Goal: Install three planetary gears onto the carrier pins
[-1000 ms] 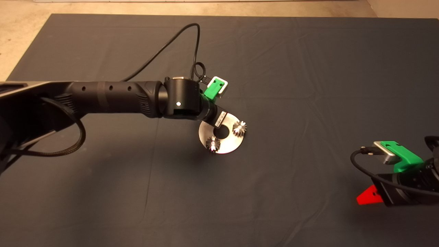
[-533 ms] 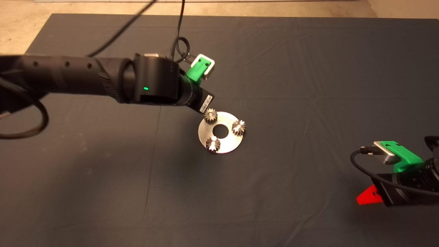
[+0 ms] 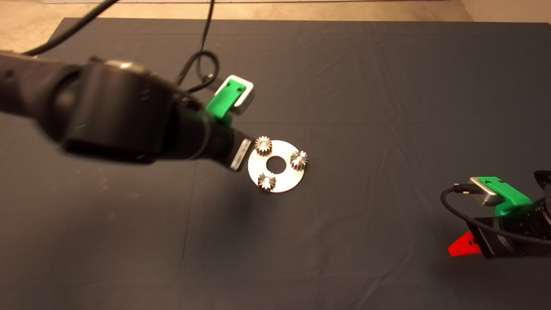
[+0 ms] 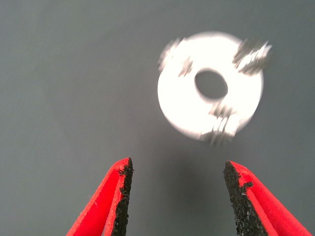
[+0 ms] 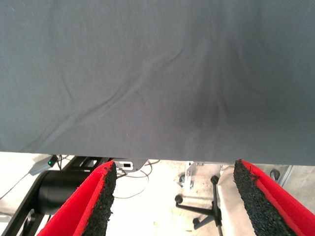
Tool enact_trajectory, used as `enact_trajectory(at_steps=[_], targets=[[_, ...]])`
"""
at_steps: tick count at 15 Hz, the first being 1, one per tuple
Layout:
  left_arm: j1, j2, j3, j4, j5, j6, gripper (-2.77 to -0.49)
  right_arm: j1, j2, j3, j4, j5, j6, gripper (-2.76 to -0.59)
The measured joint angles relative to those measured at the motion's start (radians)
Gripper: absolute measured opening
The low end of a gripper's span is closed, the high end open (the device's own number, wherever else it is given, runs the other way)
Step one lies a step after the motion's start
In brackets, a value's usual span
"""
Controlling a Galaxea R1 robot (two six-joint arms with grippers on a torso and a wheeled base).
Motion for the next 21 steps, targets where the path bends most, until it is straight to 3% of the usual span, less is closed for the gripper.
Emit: enact_trajectory(at_steps=[2,3,5,7,9,11,13,15,17,19,21], targets=[[-0.025,-0.164,0.097,-0.046,0.038,-0.056,-2.02,0.024,0.021,0.000,-0.004,-0.002,0.000,-1.60],[-0.027,-0.245,0.121,-0.076,0.042,-0.088,-2.02,0.045,0.049,0.000,-0.007,-0.001,0.002,-1.60],[-0.030,-0.363,0.135,-0.120,0.043,-0.127,-2.02,0.064,0.116,0.001,-0.013,0.004,0.025,-1.60],[-0.039,-0.448,0.144,-0.138,0.043,-0.146,-2.02,0.085,0.145,0.001,-0.014,0.007,0.038,-1.60],[-0.041,-0.484,0.149,-0.157,0.043,-0.160,-2.02,0.126,0.167,0.002,-0.016,0.000,0.046,-1.60],[-0.035,-0.489,0.154,-0.169,0.042,-0.175,-2.02,0.139,0.199,0.010,-0.017,0.004,0.050,-1.60],[0.000,-0.487,0.155,-0.176,0.042,-0.183,-2.02,0.144,0.201,0.012,-0.017,0.003,0.058,-1.60],[0.015,-0.453,0.155,-0.179,0.043,-0.220,-2.02,0.147,0.200,0.013,-0.018,0.003,0.069,-1.60],[0.040,-0.362,0.155,-0.179,0.044,-0.287,-2.02,0.150,0.178,0.013,-0.021,0.005,0.073,-1.60],[0.051,-0.205,0.155,-0.179,0.043,-0.354,-2.02,0.155,0.131,0.015,-0.023,0.003,0.080,-1.60],[0.056,-0.098,0.155,-0.179,0.032,-0.440,-2.02,0.157,0.107,0.018,-0.024,0.001,0.084,-1.60]])
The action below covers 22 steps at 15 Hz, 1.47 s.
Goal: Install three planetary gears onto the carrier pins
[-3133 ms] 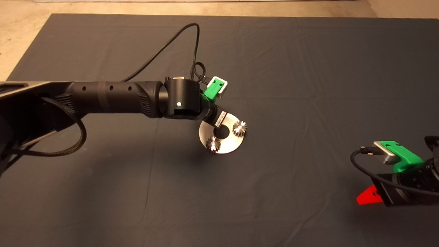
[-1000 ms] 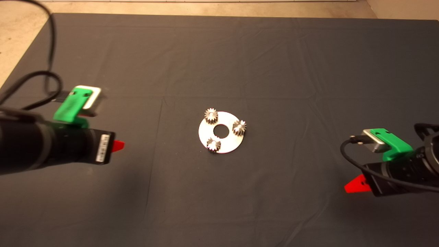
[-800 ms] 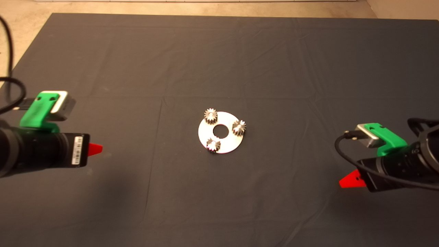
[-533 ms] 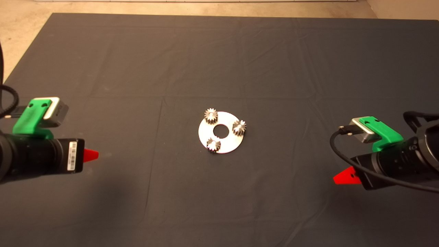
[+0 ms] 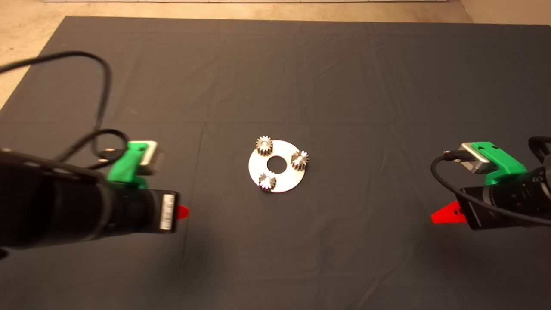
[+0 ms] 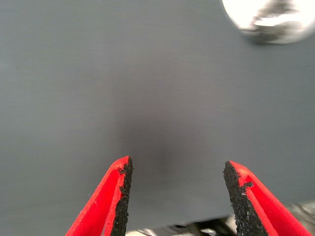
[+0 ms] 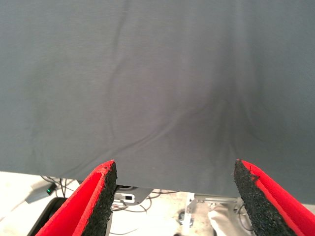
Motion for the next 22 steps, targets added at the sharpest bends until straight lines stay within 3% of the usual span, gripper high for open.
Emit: enact_trajectory(at_steps=[1,3,5,6,8,10,11,13,14,18,22], targets=[[0.001,0.019,0.000,0.000,-0.002,-0.029,-2.02,0.000,-0.011,0.002,0.000,-0.001,0.003,-1.60],[0.009,0.001,0.000,-0.001,0.003,-0.041,-2.02,-0.018,-0.011,0.003,-0.007,0.000,0.020,-1.60],[0.014,-0.018,0.000,-0.003,0.011,-0.043,-2.02,-0.086,0.016,0.003,-0.035,-0.001,0.071,-1.60],[0.014,-0.021,0.000,-0.003,0.011,-0.043,-2.02,-0.115,0.057,0.003,-0.043,-0.003,0.102,-1.60],[0.014,-0.015,0.000,-0.003,0.006,-0.045,-2.02,-0.140,0.175,0.003,-0.059,-0.005,0.151,-1.60],[0.016,-0.022,0.001,-0.007,0.009,-0.051,-2.02,-0.161,0.261,0.003,-0.081,0.012,0.180,-1.60],[0.020,-0.025,0.001,-0.007,0.011,-0.058,-2.02,-0.165,0.266,0.003,-0.088,0.014,0.191,-1.60],[0.021,-0.011,0.001,-0.011,0.010,-0.075,-2.02,-0.184,0.250,0.003,-0.093,-0.001,0.209,-1.60],[0.028,0.000,0.001,-0.011,0.005,-0.082,-2.02,-0.197,0.250,0.003,-0.094,-0.003,0.214,-1.60],[0.039,0.000,0.001,-0.012,0.011,-0.099,-2.02,-0.220,0.264,0.003,-0.103,0.003,0.223,-1.60],[0.040,0.008,0.001,-0.012,0.010,-0.100,-2.02,-0.244,0.264,0.003,-0.103,-0.001,0.227,-1.60]])
